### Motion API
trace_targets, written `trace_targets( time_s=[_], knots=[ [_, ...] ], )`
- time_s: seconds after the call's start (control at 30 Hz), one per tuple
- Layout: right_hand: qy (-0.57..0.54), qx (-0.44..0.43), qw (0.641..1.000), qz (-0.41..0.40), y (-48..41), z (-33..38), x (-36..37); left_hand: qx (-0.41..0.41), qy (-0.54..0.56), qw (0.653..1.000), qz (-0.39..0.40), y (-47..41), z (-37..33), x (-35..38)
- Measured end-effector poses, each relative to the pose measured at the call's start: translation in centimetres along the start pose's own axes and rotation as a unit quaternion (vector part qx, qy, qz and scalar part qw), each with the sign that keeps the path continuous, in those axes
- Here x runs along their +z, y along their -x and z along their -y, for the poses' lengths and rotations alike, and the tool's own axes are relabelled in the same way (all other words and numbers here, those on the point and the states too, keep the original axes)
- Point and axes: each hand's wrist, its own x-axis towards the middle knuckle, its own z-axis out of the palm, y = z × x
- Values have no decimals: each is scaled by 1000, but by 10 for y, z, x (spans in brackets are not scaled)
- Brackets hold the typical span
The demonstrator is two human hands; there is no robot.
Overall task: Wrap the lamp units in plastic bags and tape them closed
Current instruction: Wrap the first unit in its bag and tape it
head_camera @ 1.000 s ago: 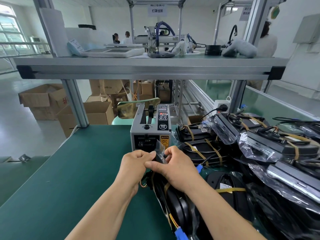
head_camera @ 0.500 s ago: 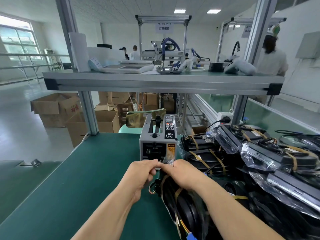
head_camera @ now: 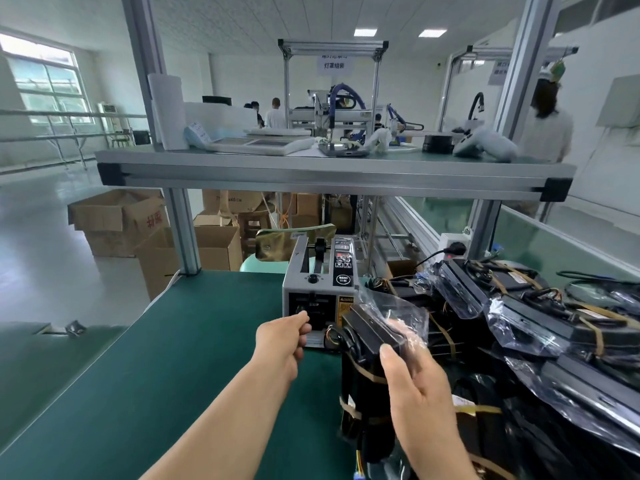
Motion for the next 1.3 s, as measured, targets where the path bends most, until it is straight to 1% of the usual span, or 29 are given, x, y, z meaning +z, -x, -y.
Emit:
trace_targets(
  time_s=[0.1, 0.2, 0.33, 0.53, 0.67, 1.0, 1.17, 1.3],
  knots=[
    [-13, -3, 999, -30, 8, -2, -1, -26, 8, 1000, -7, -9, 0, 6],
    [-35, -17, 998, -40, 12, -4, -3, -49, 26, 998, 7, -13, -3, 10],
    [-51, -14, 998, -41, 12, -6, -6, -86, 50, 994, 37, -13, -8, 17],
    [-54, -5, 998, -41, 13, -9, -7, -119, 73, 989, 38, -15, -9, 22],
    [-51, 1, 998, -38, 13, -9, -7, -116, 82, 989, 31, -18, -5, 22],
    [-48, -16, 998, -33, 13, -8, -5, -95, 91, 991, 31, -26, -5, 25],
    [-35, -22, 999, -29, 13, -6, -5, -69, 58, 996, 3, -28, -4, 26],
    [-33, -27, 999, -24, 13, -6, -6, -64, 51, 997, -8, -29, -3, 27]
  ],
)
